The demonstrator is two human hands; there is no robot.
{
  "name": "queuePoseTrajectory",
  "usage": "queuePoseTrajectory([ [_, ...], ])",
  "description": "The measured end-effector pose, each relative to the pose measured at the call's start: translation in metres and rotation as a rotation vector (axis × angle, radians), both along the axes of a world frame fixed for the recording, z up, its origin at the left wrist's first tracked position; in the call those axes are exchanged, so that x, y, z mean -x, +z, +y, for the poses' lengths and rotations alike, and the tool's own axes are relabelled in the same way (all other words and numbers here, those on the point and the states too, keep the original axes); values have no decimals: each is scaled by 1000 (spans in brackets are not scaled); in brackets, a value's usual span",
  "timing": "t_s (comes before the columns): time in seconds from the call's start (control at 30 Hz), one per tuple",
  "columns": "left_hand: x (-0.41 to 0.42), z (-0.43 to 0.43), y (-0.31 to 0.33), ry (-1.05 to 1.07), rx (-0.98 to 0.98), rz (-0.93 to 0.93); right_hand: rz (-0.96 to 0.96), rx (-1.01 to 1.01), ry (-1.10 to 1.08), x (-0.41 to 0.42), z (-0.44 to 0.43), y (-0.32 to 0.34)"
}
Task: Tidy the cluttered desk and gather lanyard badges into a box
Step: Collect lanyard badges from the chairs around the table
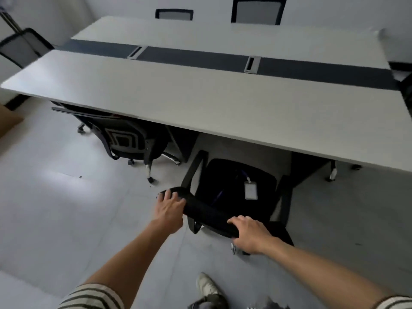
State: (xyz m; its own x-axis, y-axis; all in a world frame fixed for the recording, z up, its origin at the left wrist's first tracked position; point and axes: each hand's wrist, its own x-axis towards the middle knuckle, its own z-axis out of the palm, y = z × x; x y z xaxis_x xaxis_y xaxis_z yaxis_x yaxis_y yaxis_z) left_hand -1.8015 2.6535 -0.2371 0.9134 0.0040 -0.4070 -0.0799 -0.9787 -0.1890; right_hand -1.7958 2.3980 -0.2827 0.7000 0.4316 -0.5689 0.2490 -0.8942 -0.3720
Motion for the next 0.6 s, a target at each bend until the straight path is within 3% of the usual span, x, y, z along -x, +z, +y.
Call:
queuePoseTrajectory([
  [0.4, 103, -33, -31, 0, 72, 185, 161, -62, 123, 78, -49, 7],
  [0.6, 64, -33, -6, 120, 324, 604, 611, -175, -88, 38, -65, 19],
])
